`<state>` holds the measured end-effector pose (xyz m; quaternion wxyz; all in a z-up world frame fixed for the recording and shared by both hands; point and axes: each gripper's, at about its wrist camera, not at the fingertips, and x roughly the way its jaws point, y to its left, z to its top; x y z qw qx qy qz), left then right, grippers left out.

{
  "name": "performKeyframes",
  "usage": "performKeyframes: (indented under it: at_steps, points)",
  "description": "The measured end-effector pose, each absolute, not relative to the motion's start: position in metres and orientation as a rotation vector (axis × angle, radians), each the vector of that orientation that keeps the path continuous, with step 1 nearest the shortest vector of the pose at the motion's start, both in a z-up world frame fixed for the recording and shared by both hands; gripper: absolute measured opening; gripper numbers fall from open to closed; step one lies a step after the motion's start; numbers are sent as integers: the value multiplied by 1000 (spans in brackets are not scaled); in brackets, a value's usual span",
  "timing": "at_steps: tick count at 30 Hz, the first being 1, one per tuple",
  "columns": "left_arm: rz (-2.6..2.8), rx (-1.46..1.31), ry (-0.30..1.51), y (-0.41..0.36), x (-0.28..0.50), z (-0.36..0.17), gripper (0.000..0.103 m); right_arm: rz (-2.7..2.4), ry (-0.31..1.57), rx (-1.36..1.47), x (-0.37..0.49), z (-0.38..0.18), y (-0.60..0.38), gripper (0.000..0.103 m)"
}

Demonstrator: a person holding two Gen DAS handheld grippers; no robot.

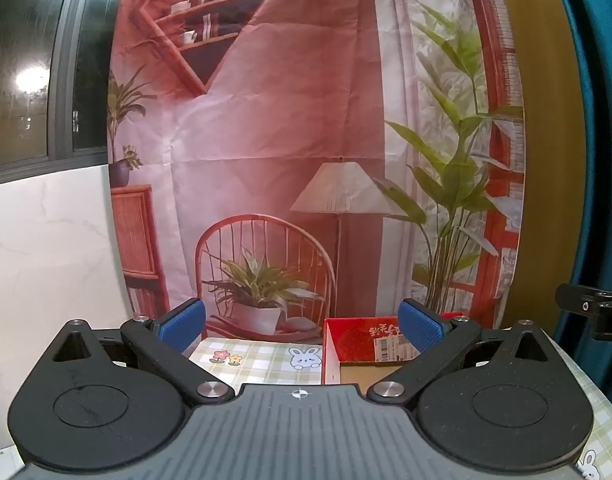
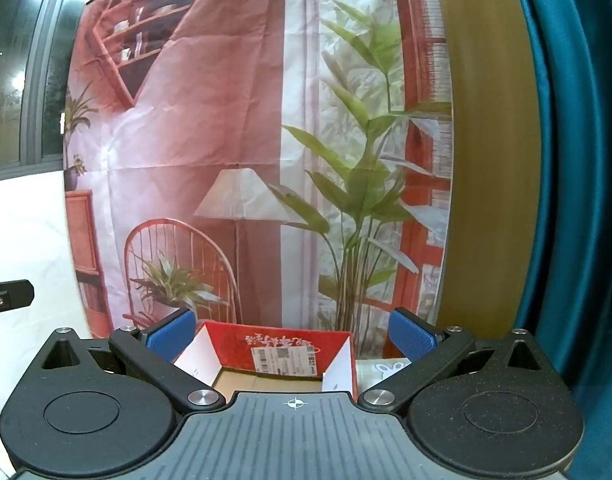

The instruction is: Organize soft objects

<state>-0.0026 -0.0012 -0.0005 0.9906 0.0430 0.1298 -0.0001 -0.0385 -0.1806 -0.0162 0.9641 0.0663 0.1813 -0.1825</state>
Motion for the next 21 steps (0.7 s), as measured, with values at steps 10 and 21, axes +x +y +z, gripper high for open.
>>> performKeyframes:
  at_steps: [10, 21]
  points:
    - [-1, 84, 260, -2, -4, 1, 103, -369, 368, 135, -38, -16, -180, 103]
    - [-2, 85, 258, -4, -5, 2, 103, -368, 367, 135, -38, -17, -180, 103]
